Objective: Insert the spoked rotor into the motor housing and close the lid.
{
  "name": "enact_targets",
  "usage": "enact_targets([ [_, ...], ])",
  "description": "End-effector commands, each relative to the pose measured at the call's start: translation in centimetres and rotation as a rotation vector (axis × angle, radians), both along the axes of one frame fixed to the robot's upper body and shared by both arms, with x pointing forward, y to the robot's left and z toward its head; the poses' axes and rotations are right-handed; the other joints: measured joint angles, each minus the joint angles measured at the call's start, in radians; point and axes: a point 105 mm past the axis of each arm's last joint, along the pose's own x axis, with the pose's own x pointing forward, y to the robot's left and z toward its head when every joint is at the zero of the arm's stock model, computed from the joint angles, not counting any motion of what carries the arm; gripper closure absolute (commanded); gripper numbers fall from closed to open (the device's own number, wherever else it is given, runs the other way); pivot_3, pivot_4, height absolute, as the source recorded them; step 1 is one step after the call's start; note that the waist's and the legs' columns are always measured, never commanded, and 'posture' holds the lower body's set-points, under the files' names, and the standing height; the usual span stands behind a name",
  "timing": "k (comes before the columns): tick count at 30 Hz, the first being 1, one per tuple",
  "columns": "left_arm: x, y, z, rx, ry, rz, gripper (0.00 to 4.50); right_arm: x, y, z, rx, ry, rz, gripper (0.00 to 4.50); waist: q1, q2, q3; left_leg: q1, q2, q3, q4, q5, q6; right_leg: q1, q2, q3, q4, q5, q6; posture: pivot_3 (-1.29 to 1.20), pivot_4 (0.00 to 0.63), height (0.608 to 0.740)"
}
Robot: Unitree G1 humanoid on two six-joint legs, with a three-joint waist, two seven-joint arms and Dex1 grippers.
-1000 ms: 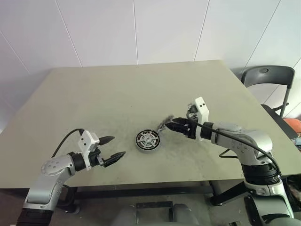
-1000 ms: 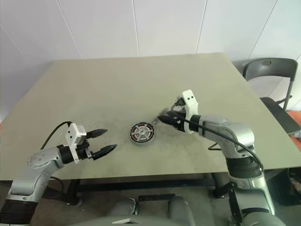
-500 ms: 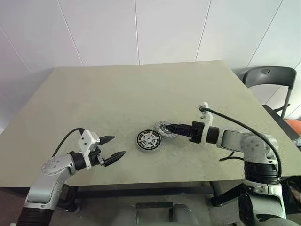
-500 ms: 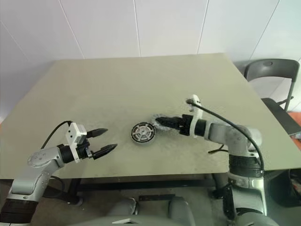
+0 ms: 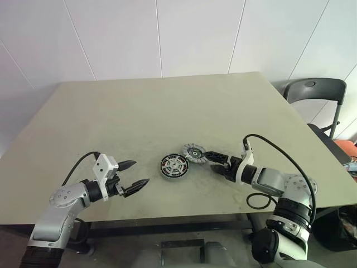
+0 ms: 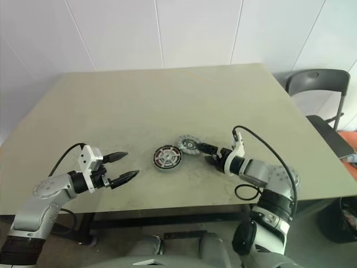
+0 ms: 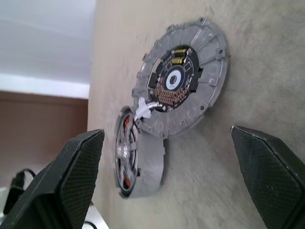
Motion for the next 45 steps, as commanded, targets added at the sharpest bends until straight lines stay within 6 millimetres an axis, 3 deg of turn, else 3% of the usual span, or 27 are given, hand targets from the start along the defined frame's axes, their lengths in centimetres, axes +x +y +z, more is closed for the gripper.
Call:
enact_targets([
  [1, -0.1, -0.4, 1.2, -0.009, -0.043, -0.020, 0.00, 0.3, 1.4, -0.1, 0.023, 0.027, 0.004, 0.03, -0.013, 0.001, 0.000, 0.000, 0.001, 0.000, 0.000, 0.000, 0.000, 0.000, 0.001, 0.000, 0.000, 0.001, -0.001, 0.00, 0.000, 0.740],
  [17, -0.3, -0.3, 2.1, -0.014, -0.050, -0.012, 0.00, 0.4, 4.0, 2.4, 0.101, -0.050, 0.075, 0.03, -0.042, 0.006, 0.000, -0.001, 0.009, 0.000, -0.003, 0.000, 0.000, -0.005, 0.009, 0.000, 0.001, 0.003, -0.005, 0.00, 0.000, 0.740],
  [28, -0.2, -0.6, 2.4, -0.015, -0.052, -0.011, 0.00, 1.5, 4.7, 0.3, 0.037, 0.038, 0.018, 0.03, -0.042, 0.006, 0.000, -0.002, 0.009, 0.000, -0.003, 0.000, 0.000, -0.006, 0.009, 0.000, 0.001, 0.003, -0.005, 0.00, 0.000, 0.740],
  [31, -0.2, -0.5, 2.4, -0.014, -0.053, -0.007, 0.00, 1.9, 4.8, 0.3, 0.037, 0.032, -0.002, 0.64, -0.043, 0.006, 0.000, -0.001, 0.009, 0.000, -0.003, 0.000, 0.000, -0.005, 0.009, 0.000, 0.001, 0.003, -0.005, 0.00, 0.000, 0.740],
  [37, -0.2, -0.4, 2.4, -0.012, -0.055, -0.002, 0.00, 2.8, 4.3, 0.5, -0.014, -0.034, -0.056, 2.72, -0.043, 0.006, 0.000, -0.002, 0.009, 0.000, -0.004, 0.000, 0.000, -0.006, 0.009, 0.000, 0.000, 0.003, -0.005, 0.00, 0.000, 0.740],
  [42, -0.1, -0.4, 2.4, -0.011, -0.058, -0.003, 0.00, 2.3, 4.9, 1.8, -0.043, -0.155, 0.008, 4.42, -0.043, 0.007, 0.000, -0.002, 0.009, 0.000, -0.005, 0.000, 0.000, -0.006, 0.009, 0.000, 0.000, 0.003, -0.005, 0.00, 0.000, 0.740],
  [45, 0.0, -0.4, 2.4, -0.009, -0.059, -0.003, 0.00, 1.4, 5.4, 2.6, -0.145, -0.286, 0.102, 4.46, -0.042, 0.007, 0.000, -0.002, 0.009, 0.000, -0.004, 0.000, 0.000, -0.006, 0.009, 0.000, 0.000, 0.003, -0.005, 0.00, 0.000, 0.740],
])
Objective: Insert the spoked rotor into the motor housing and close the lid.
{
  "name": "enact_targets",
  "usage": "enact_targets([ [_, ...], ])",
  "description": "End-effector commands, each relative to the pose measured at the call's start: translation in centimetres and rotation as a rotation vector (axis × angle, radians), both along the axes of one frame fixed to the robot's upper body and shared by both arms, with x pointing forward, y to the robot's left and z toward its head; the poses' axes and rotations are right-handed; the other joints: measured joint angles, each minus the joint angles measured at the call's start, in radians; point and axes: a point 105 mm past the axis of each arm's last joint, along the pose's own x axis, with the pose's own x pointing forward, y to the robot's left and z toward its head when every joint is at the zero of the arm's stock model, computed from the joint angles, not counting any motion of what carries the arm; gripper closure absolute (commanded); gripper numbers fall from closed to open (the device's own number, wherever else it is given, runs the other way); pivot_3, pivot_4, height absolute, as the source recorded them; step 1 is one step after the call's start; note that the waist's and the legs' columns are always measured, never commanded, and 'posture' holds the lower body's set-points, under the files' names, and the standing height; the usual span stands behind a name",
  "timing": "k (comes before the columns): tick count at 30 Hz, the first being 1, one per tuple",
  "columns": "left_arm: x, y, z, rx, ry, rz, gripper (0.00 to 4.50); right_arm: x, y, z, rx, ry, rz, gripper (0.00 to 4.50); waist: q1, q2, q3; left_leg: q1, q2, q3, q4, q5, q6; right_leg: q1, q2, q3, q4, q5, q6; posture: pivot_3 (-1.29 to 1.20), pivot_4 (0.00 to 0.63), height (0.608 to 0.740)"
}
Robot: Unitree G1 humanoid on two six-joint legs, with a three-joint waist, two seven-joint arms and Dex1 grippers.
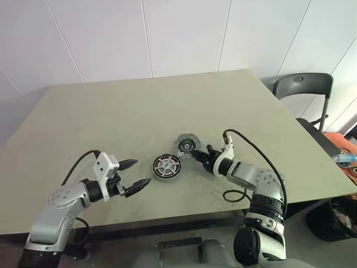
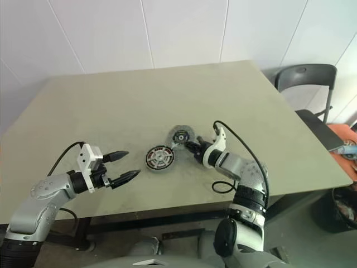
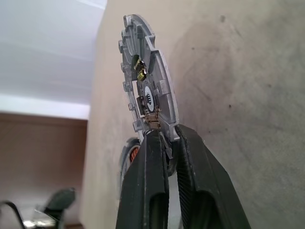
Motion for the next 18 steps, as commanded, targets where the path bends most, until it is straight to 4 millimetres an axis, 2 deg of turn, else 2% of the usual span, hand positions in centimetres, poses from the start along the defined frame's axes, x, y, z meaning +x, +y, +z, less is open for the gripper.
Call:
enact_targets([
  [1, 0.4, 0.3, 1.3, 0.000, -0.054, 0.000, 0.00, -0.7, 1.3, 1.9, -0.086, -0.171, 0.118, 4.46, 0.000, 0.000, 0.000, 0.000, 0.000, 0.000, 0.000, 0.000, 0.000, 0.000, 0.000, 0.000, 0.000, 0.000, 0.000, 0.00, 0.000, 0.740],
  [5, 0.5, 0.6, 1.1, 0.003, -0.053, 0.006, 0.00, -1.0, 1.4, 1.9, -0.157, -0.237, 0.161, 4.46, -0.002, 0.000, 0.000, 0.000, 0.000, 0.000, -0.001, 0.000, 0.000, 0.000, 0.000, 0.000, -0.001, 0.000, 0.000, 0.00, 0.000, 0.740],
  [11, 0.5, 0.9, 1.0, 0.006, -0.054, 0.015, 0.00, -0.7, 2.9, 3.4, -0.239, -0.352, 0.228, 4.46, -0.001, 0.000, 0.000, 0.000, 0.000, 0.000, -0.001, 0.000, 0.000, -0.001, 0.000, 0.000, -0.001, 0.000, 0.000, 0.00, 0.000, 0.740],
  [18, 0.5, 1.3, 0.8, 0.010, -0.055, 0.026, 0.00, -0.4, 3.2, 4.5, -0.461, -0.578, 0.277, 4.46, 0.002, 0.000, 0.000, -0.001, 0.000, 0.000, -0.001, 0.000, 0.000, -0.001, 0.000, 0.000, -0.002, 0.000, 0.000, 0.00, 0.000, 0.740],
])
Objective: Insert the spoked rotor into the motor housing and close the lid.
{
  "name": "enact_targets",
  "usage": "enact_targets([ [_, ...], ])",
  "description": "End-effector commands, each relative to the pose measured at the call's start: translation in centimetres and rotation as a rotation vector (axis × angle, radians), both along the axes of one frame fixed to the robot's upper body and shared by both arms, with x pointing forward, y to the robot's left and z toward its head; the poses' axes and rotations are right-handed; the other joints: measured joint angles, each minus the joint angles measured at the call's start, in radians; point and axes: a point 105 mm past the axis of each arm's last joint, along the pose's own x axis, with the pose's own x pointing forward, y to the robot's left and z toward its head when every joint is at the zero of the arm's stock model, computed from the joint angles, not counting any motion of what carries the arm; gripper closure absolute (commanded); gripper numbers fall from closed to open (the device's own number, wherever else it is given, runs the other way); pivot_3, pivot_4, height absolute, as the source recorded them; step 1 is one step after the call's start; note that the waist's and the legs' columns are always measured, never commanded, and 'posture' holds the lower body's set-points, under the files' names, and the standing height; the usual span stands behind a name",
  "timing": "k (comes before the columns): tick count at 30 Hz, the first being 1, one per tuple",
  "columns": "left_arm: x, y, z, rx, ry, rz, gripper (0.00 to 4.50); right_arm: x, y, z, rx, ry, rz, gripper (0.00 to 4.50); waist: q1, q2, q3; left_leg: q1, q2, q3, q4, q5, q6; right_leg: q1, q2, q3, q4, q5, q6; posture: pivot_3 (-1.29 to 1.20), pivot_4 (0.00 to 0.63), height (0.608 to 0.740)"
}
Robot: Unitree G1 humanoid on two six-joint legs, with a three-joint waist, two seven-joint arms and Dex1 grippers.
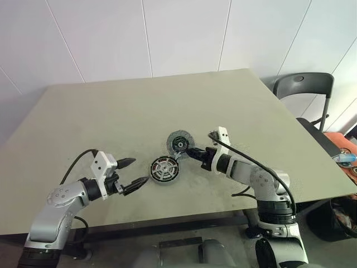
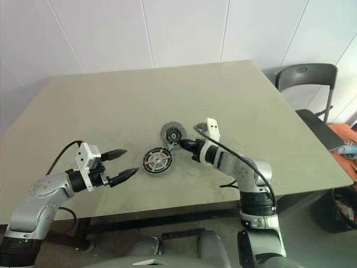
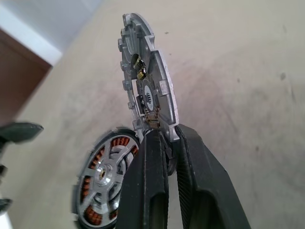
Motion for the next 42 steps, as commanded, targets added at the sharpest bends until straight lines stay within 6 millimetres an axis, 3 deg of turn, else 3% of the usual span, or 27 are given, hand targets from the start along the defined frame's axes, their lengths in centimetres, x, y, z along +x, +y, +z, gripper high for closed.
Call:
enact_targets([
  [1, 0.2, 0.7, 0.8, 0.012, -0.043, 0.011, 0.00, -0.1, 1.1, 2.1, -0.058, -0.175, 0.067, 4.46, 0.000, 0.000, 0.000, 0.000, 0.000, 0.000, 0.000, 0.000, 0.000, 0.000, 0.000, 0.000, 0.000, 0.000, 0.000, 0.00, 0.000, 0.740],
  [5, 0.3, 0.7, 0.8, 0.013, -0.044, 0.009, 0.00, 0.2, 0.8, 2.6, -0.138, -0.288, 0.066, 4.46, 0.002, 0.000, 0.000, 0.000, 0.000, 0.000, 0.000, 0.000, 0.000, 0.000, 0.000, 0.000, 0.000, 0.000, 0.000, 0.00, 0.000, 0.740],
  [13, 0.6, 0.6, 0.9, 0.017, -0.048, 0.005, 0.00, -0.6, 0.5, 3.7, -0.381, -0.676, 0.172, 4.46, 0.026, -0.001, 0.000, 0.000, 0.000, 0.000, 0.002, 0.000, 0.000, 0.001, 0.000, 0.000, 0.000, 0.000, 0.000, 0.00, 0.000, 0.740],
  [20, 0.7, 0.8, 1.1, 0.021, -0.049, 0.009, 0.00, -1.1, 1.1, 4.4, -0.449, -0.820, 0.258, 4.46, 0.027, -0.001, 0.000, 0.000, 0.000, 0.000, 0.002, 0.000, 0.000, 0.001, 0.000, 0.000, 0.000, 0.000, 0.000, 0.00, 0.000, 0.740],
  [30, 0.7, 1.0, 1.2, 0.028, -0.048, 0.016, 0.00, -2.2, 1.4, 3.2, -0.436, -0.714, 0.440, 1.19, 0.028, -0.002, 0.000, 0.001, 0.000, 0.000, 0.003, 0.000, 0.000, 0.002, 0.000, 0.000, 0.001, 0.000, 0.000, 0.00, 0.000, 0.740],
  [33, 0.7, 1.0, 1.2, 0.030, -0.048, 0.017, 0.00, -4.1, 1.6, 3.2, -0.353, -0.596, 0.563, 0.09, 0.028, -0.002, 0.000, 0.001, 0.000, 0.000, 0.003, 0.000, 0.000, 0.002, 0.000, 0.000, 0.001, 0.000, 0.000, 0.00, 0.000, 0.740],
  [35, 0.8, 1.0, 1.3, 0.031, -0.047, 0.016, 0.00, -5.8, 1.4, 4.0, -0.243, -0.432, 0.670, 0.04, 0.030, -0.003, 0.000, 0.001, 0.000, 0.000, 0.003, 0.000, 0.000, 0.002, 0.000, 0.000, 0.001, 0.000, 0.000, 0.00, 0.000, 0.740],
  [37, 0.8, 1.0, 1.3, 0.032, -0.046, 0.014, 0.00, -6.1, 1.1, 5.2, -0.190, -0.357, 0.700, 0.04, 0.029, -0.003, 0.000, 0.000, 0.000, 0.000, 0.004, 0.000, 0.000, 0.002, 0.000, 0.000, 0.002, 0.000, 0.000, 0.00, 0.000, 0.740],
  [39, 0.9, 0.9, 1.4, 0.031, -0.047, 0.012, 0.00, -5.4, 0.6, 5.9, -0.181, -0.325, 0.691, 0.04, 0.027, -0.003, 0.000, 0.001, 0.000, 0.000, 0.006, 0.000, 0.000, 0.002, 0.000, 0.000, 0.003, 0.000, 0.000, 0.00, 0.000, 0.740],
  [42, 1.0, 0.8, 1.5, 0.022, -0.048, 0.011, 0.00, -3.0, 0.3, 6.0, -0.270, -0.440, 0.617, 0.04, 0.028, -0.004, -0.001, 0.001, 0.000, 0.000, 0.006, 0.000, 0.000, 0.003, 0.000, -0.001, 0.003, 0.000, 0.000, 0.00, 0.000, 0.740],
])
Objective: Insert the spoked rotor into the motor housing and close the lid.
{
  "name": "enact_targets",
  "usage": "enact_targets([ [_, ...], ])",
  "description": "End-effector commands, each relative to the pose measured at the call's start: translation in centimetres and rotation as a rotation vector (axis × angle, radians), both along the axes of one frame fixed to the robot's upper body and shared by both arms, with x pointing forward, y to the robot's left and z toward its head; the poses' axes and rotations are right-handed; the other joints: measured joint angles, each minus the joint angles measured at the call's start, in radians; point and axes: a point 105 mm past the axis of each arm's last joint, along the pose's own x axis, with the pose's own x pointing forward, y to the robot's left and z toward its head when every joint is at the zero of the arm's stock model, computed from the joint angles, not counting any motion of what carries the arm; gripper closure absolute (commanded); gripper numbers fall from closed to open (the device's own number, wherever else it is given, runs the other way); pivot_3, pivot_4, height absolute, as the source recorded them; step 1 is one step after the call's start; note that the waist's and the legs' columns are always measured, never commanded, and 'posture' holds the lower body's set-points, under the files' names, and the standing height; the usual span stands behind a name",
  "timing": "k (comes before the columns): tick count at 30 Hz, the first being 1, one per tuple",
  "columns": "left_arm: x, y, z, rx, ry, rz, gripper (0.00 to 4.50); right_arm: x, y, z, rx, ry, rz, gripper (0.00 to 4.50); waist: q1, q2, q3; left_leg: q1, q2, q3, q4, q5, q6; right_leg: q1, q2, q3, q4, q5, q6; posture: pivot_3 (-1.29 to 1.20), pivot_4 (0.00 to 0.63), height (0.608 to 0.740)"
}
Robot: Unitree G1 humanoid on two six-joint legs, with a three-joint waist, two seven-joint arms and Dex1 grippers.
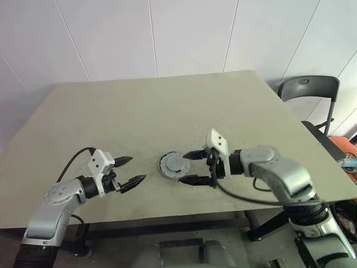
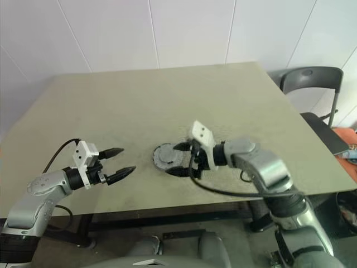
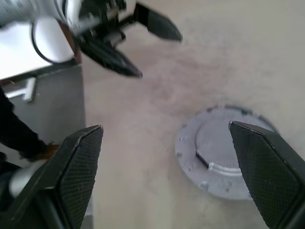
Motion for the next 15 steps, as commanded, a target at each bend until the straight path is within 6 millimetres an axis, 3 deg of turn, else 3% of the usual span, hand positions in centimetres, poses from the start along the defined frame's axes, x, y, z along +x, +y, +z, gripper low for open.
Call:
enact_targets([
  [1, 0.4, 0.0, 1.3, -0.006, -0.047, -0.004, 0.00, 2.3, 0.0, 0.7, 0.035, -0.146, -0.048, 0.04, -0.001, -0.001, 0.000, 0.000, 0.000, 0.000, 0.000, 0.000, 0.000, 0.000, 0.000, 0.000, 0.000, 0.000, 0.000, 0.00, 0.000, 0.740],
  [5, 0.2, -0.1, 1.3, -0.011, -0.048, -0.008, 0.00, 3.8, 0.8, 0.0, 0.040, -0.274, 0.021, 0.04, -0.004, -0.001, 0.000, -0.001, 0.000, 0.001, -0.001, 0.000, 0.000, 0.000, -0.001, 0.000, -0.002, 0.000, 0.000, 0.00, 0.000, 0.740],
  [9, 0.0, 0.0, 1.2, -0.019, -0.050, -0.001, 0.00, 3.5, 1.7, -2.0, -0.023, -0.124, 0.183, 0.04, -0.004, 0.000, 0.000, -0.001, 0.000, 0.001, -0.001, 0.000, 0.000, -0.001, 0.000, 0.001, -0.001, 0.001, 0.000, 0.00, 0.000, 0.740],
  [15, -0.9, -0.2, 0.8, -0.037, -0.030, -0.012, 0.00, 4.6, 3.1, -3.6, -0.086, -0.069, 0.274, 0.04, -0.005, 0.000, 0.000, 0.001, 0.000, 0.001, 0.000, 0.000, 0.000, 0.000, 0.000, 0.001, 0.002, 0.001, 0.000, 0.00, 0.000, 0.740],
])
